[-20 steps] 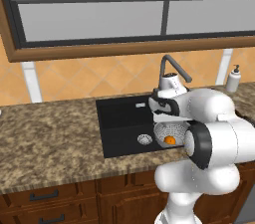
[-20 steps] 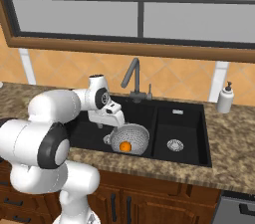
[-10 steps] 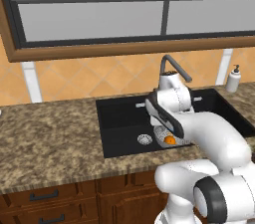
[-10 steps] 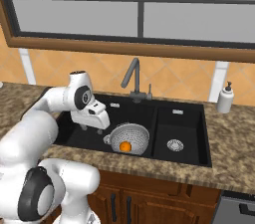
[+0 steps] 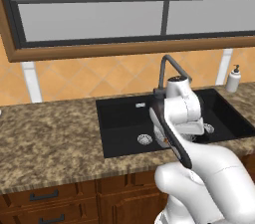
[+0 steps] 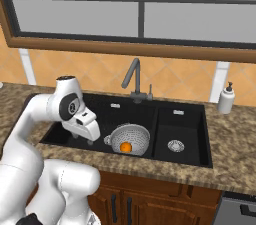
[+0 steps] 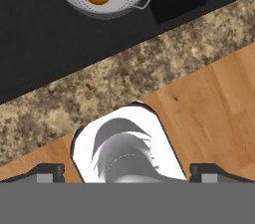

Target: Put the colander in the sink, put the orange, mango in the colander, and turn on the sink faucet and pour water over the colander.

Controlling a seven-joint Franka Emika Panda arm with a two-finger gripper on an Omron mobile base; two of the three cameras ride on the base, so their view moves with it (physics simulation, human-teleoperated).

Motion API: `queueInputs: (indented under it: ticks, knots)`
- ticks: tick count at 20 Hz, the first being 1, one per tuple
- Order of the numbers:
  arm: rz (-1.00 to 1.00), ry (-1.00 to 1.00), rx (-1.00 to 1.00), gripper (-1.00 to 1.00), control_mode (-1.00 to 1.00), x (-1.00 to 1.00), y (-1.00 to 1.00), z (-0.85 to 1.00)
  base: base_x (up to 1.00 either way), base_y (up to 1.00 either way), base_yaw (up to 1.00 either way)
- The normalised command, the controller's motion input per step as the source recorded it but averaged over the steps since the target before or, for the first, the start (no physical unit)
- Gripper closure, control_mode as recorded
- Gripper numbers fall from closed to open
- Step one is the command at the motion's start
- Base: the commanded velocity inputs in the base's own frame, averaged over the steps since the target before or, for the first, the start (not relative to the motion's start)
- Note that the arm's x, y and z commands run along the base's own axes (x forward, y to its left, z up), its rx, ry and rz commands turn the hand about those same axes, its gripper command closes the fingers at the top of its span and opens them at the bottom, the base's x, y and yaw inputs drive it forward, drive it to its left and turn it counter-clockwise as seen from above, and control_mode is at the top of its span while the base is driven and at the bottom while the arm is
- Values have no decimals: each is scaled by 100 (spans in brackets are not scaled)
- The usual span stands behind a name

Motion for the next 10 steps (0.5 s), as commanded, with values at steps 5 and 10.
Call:
queueInputs:
  ticks: [5, 10]
  knots:
    - [0, 0, 0, -100, -100, 0, 0, 0, 0, 0, 0]
    - [0, 0, 0, -100, -100, 0, 0, 0, 0, 0, 0]
